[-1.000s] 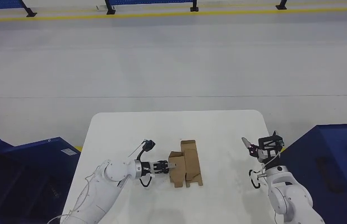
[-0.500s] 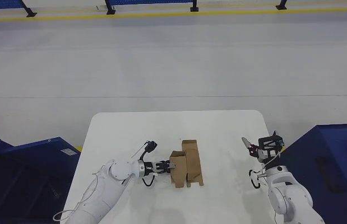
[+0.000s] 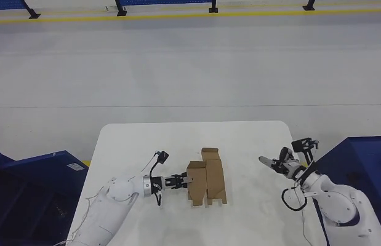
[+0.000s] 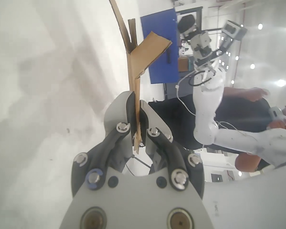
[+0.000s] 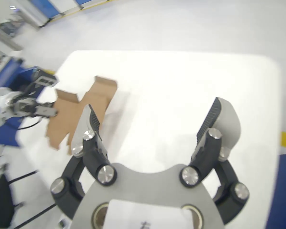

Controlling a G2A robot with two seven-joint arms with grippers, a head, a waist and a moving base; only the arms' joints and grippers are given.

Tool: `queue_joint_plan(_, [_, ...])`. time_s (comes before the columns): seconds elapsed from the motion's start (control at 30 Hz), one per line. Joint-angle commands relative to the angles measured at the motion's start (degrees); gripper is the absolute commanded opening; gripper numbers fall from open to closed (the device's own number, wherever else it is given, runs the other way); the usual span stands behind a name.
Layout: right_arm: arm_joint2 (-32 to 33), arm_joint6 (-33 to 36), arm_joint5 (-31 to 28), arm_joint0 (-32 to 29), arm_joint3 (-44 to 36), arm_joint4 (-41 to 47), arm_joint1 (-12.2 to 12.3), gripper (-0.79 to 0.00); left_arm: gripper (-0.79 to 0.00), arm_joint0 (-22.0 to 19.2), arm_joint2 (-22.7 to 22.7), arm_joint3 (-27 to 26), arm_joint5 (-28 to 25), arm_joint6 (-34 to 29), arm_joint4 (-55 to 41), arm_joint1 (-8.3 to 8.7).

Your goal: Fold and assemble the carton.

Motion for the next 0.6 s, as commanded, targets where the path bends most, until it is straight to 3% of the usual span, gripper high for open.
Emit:
queue_joint_plan(0.0, [0.13,16.95,1.74,3.69,3.02,16.50,0.64,0.000,-0.785,2.90,-1.96,-4.93,0.73,-1.73,-0.82,0.84])
queue_joint_plan(0.17, [-3.81,41.98,12.60,12.53,14.32,39.30,1.53,0.000,-0.785,6.81,-4.67,-11.32,4.47,-4.12,-2.94,2.05])
queue_joint_plan(0.57, [-3.81,41.98,12.60,12.53,14.32,39.30,1.53,0.000,-0.785,7.06,-4.96,-11.84,5.31,-4.89,-2.92,2.24])
